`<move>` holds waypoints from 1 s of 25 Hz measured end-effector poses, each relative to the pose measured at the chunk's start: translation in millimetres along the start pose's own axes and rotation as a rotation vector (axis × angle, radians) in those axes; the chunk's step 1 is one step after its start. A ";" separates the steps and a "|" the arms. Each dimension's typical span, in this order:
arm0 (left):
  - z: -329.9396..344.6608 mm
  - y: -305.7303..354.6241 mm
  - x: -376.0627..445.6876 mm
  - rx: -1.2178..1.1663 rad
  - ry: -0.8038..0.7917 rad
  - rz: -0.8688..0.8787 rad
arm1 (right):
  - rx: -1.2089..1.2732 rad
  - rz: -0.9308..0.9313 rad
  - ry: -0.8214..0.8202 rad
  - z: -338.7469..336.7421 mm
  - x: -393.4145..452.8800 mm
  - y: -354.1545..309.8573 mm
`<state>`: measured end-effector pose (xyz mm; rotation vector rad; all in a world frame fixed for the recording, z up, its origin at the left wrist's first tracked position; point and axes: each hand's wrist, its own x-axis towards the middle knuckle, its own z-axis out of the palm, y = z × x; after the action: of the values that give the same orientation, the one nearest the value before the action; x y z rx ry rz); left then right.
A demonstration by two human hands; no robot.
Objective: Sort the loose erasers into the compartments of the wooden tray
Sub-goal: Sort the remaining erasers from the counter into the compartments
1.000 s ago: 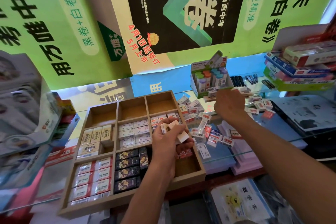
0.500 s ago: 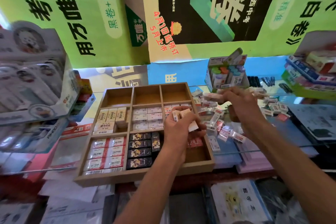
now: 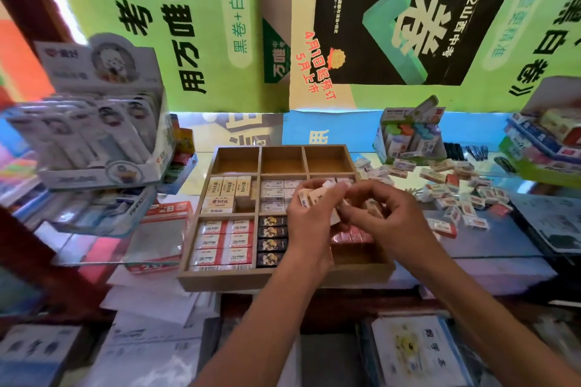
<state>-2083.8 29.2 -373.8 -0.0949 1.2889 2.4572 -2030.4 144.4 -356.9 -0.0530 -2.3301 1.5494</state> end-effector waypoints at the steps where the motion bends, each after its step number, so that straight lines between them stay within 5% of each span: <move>1: -7.6 6.7 -4.2 0.004 0.000 -0.008 | 0.019 0.011 0.010 8.3 -3.4 -7.3; 4: -38.1 31.7 -13.1 0.067 0.020 0.051 | 0.256 0.282 0.133 36.2 -2.7 -15.8; 8: -98.8 78.0 -10.6 0.153 0.120 0.216 | 0.564 0.594 0.080 58.7 12.6 -28.6; 15: -195.6 120.3 31.3 0.329 0.311 0.312 | 0.623 0.553 0.061 100.0 74.1 -50.6; 25: -175.7 111.4 81.1 0.391 0.299 0.373 | 0.447 0.524 0.057 116.0 151.9 -22.7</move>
<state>-2216.8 -147.0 -407.0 -0.1343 2.0587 2.4936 -2204.7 65.0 -337.2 -0.6288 -1.9603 2.2464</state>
